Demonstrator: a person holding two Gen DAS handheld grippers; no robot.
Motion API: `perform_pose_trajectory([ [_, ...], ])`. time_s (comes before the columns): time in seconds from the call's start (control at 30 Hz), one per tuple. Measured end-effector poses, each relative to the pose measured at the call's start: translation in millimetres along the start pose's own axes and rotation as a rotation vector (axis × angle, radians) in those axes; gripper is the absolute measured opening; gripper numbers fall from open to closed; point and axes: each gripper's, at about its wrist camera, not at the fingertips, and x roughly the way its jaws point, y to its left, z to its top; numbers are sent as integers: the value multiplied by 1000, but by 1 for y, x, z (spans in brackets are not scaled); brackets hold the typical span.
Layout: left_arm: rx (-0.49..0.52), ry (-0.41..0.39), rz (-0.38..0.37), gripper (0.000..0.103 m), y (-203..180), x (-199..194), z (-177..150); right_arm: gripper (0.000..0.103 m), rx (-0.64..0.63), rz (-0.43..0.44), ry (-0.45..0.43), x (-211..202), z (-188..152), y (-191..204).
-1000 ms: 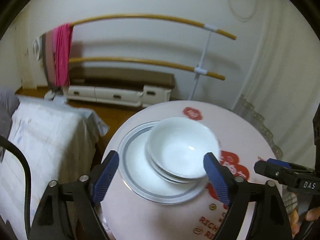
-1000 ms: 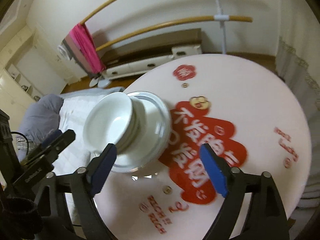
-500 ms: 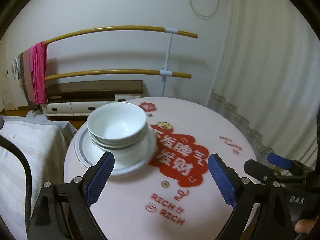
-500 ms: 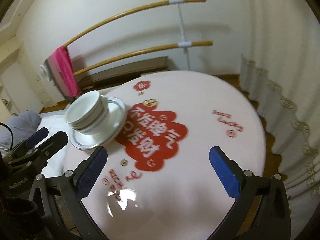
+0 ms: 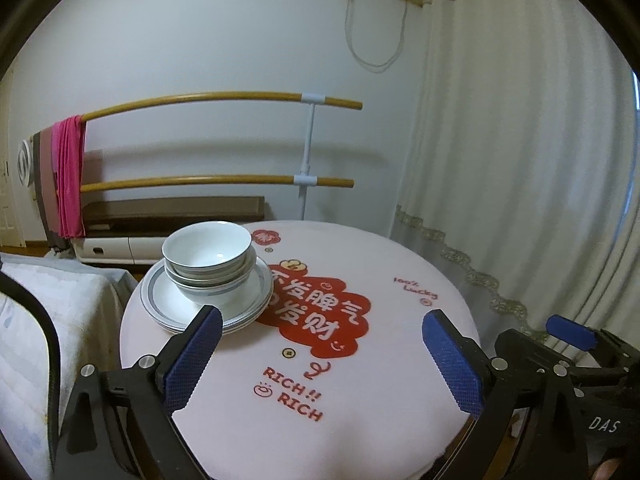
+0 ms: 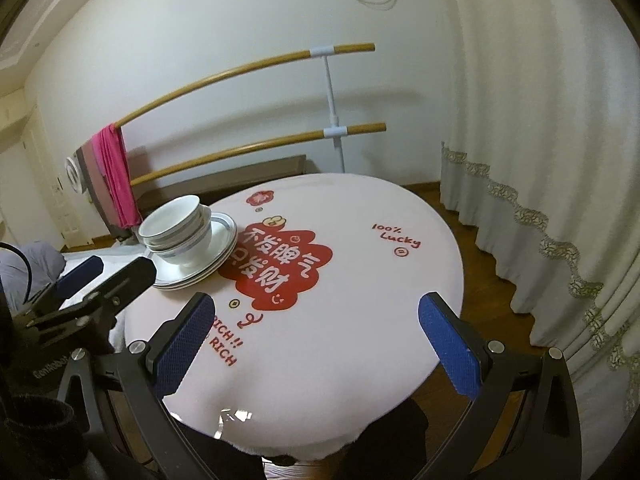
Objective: Organize plates and bowls
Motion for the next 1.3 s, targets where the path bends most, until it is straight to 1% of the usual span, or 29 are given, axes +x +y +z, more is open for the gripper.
perform_pose_trajectory([
  [0.13, 10, -61, 7, 102, -5, -31, -8, 103, 6, 16, -43, -26, -5, 1],
  [0.23, 28, -114, -2, 102, -14, -54, -17, 103, 2, 6, -88, -46, -9, 1],
  [0.37, 58, -179, -5, 102, -23, -76, -30, 103, -3, -9, -143, -72, -15, 3],
  [0.53, 77, -209, -13, 102, -30, -100, -42, 103, -6, -22, -201, -102, -22, 3],
  [0.73, 103, -259, -13, 102, -33, -121, -50, 103, -16, -5, -261, -131, -28, 10],
  [0.87, 104, -294, -3, 102, -30, -129, -56, 103, -25, -9, -299, -140, -31, 16],
  [1.1, 101, -342, 5, 102, -23, -126, -70, 103, -62, -31, -359, -150, -37, 29],
  [1.2, 99, -370, 9, 102, -22, -123, -75, 103, -63, -26, -368, -151, -39, 30],
  [1.3, 101, -364, 0, 102, -22, -114, -77, 103, -62, -25, -361, -150, -41, 30],
])
